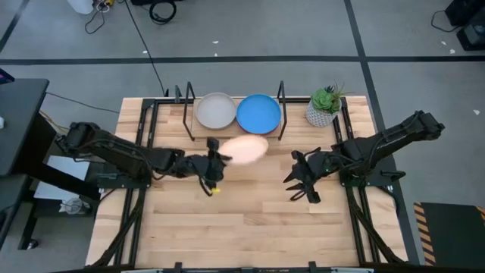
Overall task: Place and stack plates onto a shelf
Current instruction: Stack the light orange on top of the gray plate on the shelf
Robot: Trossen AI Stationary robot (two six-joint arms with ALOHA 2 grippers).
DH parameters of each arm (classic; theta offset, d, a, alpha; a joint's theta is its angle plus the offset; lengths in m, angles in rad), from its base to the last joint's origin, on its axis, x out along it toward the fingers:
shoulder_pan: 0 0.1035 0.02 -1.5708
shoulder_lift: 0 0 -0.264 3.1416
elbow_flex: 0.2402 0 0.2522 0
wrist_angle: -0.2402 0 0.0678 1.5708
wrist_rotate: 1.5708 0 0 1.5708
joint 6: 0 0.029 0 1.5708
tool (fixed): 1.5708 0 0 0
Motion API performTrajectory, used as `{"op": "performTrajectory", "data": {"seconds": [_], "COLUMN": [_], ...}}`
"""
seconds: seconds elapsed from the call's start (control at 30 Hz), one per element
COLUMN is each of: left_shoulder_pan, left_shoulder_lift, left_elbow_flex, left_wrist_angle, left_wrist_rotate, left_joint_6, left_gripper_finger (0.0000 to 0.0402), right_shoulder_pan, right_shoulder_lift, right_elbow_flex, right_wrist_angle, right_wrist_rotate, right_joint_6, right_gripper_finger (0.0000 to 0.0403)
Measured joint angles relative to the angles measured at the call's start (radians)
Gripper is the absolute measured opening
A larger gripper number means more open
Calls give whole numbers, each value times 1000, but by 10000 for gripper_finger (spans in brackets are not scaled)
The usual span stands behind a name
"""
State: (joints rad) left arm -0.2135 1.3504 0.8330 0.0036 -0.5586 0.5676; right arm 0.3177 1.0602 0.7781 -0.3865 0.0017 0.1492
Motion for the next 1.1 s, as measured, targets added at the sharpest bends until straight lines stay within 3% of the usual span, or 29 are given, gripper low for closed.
{"op": "performTrajectory", "data": {"seconds": [0.17, 0.33, 0.57, 1.1], "left_shoulder_pan": [103, 256, 426, 487], "left_shoulder_lift": [9, 40, 44, 46], "left_elbow_flex": [0, -1, 0, -31], "left_wrist_angle": [-28, -65, -92, -161], "left_wrist_rotate": [-162, -171, -120, -47], "left_joint_6": [101, 122, 161, 172], "left_gripper_finger": [59, 61, 62, 63], "right_shoulder_pan": [13, 14, 14, 14], "right_shoulder_lift": [-17, -7, -10, -9], "right_elbow_flex": [-137, -250, -296, -297], "right_wrist_angle": [151, 314, 343, 349], "right_wrist_rotate": [4, 5, 5, 5], "right_joint_6": [-9, -12, -21, -40], "right_gripper_finger": [133, 133, 133, 132]}}
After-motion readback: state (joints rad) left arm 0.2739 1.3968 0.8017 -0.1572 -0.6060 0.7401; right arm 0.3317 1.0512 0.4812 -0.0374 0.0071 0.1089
